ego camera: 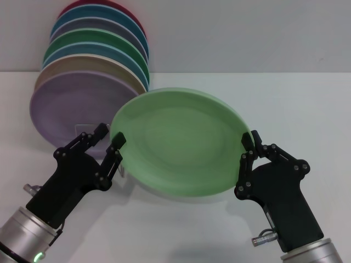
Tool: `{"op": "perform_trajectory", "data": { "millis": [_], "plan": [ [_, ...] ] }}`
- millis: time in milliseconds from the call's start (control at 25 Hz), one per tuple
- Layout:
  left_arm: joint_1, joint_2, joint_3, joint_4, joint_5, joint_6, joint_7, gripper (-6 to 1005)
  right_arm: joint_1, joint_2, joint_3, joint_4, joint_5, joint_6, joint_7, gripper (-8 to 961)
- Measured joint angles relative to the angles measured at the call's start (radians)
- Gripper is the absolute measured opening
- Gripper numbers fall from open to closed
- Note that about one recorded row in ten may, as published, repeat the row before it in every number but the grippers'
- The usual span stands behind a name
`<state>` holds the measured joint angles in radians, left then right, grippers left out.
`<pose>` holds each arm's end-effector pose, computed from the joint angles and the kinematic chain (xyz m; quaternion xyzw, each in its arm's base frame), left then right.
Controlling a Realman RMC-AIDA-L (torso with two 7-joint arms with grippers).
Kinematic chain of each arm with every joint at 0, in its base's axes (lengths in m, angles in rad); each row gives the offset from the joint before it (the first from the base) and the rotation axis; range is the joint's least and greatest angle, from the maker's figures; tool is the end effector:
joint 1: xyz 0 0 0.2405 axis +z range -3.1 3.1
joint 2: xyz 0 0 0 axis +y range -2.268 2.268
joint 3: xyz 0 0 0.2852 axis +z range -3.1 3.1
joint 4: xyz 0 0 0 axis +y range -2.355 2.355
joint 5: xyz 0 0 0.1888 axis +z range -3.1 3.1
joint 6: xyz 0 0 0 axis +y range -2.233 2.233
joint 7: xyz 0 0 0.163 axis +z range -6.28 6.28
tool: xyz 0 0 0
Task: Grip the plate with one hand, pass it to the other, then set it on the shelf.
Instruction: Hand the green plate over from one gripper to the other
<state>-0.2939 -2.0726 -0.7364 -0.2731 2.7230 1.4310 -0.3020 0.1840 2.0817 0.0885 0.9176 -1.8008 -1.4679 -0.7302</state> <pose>-0.2764 0.2741 -0.0662 -0.7917 -0.1533 -0.4219 0.4145 0.2125 0.2162 -0.0949 -0.7174 0.1207 0.3406 0.5957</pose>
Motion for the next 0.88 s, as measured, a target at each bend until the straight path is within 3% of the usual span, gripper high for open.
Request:
{"op": "perform_trajectory", "data": {
  "millis": [40,480,680,880],
  "plan": [
    [0.003,0.0,0.0,0.0,0.0,0.001,0.0,355,0.0,0.0,0.0,0.0,0.0,-0.001,0.0,25],
    [0.006,-0.002,0.02,0.0,0.001,0.009,0.009,358,-0.002,0.0,-0.009,0.0,-0.003,-0.013,0.0,27],
    [0.004,-0.002,0.027,-0.01,0.003,0.009,0.01,230,-0.001,0.0,-0.012,0.0,-0.004,-0.013,0.0,27],
    [0.004,-0.001,0.027,-0.011,0.003,0.009,0.01,197,0.004,0.0,-0.018,0.0,-0.005,-0.012,0.0,26]
  ]
}}
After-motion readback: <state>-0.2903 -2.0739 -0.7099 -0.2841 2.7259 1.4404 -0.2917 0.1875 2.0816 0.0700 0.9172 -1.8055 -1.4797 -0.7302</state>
